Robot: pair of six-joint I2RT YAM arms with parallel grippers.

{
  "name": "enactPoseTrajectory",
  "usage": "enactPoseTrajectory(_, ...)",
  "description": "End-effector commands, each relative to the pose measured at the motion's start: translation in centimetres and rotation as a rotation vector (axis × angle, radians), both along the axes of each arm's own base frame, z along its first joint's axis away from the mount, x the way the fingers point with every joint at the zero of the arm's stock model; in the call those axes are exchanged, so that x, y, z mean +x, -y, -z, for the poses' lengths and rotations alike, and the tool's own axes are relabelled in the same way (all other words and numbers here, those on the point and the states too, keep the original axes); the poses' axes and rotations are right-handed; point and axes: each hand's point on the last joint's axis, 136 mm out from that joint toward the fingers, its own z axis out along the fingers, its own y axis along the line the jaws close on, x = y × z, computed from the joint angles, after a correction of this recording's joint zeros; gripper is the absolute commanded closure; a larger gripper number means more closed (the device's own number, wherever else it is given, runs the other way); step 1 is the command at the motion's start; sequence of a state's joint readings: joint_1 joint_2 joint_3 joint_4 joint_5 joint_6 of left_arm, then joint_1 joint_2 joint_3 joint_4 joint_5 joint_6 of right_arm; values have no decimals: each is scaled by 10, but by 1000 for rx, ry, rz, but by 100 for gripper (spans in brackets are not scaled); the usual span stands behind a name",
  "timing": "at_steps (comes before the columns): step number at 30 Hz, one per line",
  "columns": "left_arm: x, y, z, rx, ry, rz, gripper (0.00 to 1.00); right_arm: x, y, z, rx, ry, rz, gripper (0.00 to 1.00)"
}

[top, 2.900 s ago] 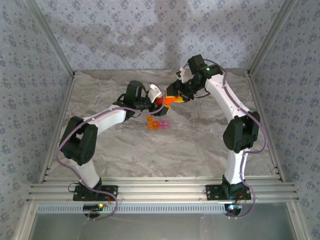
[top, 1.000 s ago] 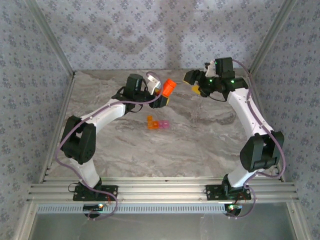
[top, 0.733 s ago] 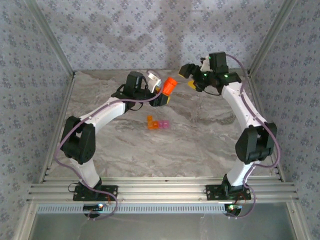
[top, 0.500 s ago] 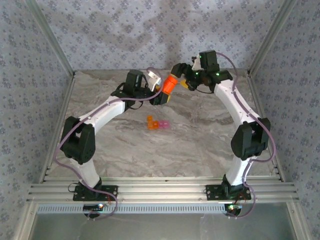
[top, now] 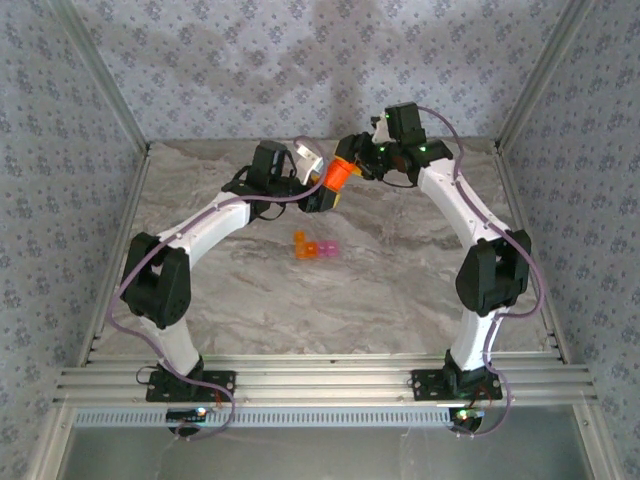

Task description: Sort the pills into containers

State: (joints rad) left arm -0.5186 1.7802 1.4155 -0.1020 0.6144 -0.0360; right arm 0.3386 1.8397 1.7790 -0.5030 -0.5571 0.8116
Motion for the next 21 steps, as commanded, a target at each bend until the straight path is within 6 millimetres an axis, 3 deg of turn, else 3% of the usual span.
enactPoseTrajectory(1,-2,2,-38,-68,69,30,100,-3,0,-11,-5,74,-44,60)
enactPoseTrajectory(4,-1,0,-50,-133,48,44,100,-7,-1,-21,-9,206,-150,64)
enactPoseTrajectory(9,-1,-4,-81,-288,-5,82,100,-21,-3,-41,63,408,-331,61)
enactPoseTrajectory(12,-1,-4,-86,-298,-5,89,100,-19,-2,-48,93,400,-330,45)
enactPoseTrajectory(16,2,-6,-78,-249,11,70,100,-8,15,-63,101,381,-199,24)
enactPoseTrajectory(21,7,-9,-65,-121,76,16,100,8,47,-56,53,234,52,20)
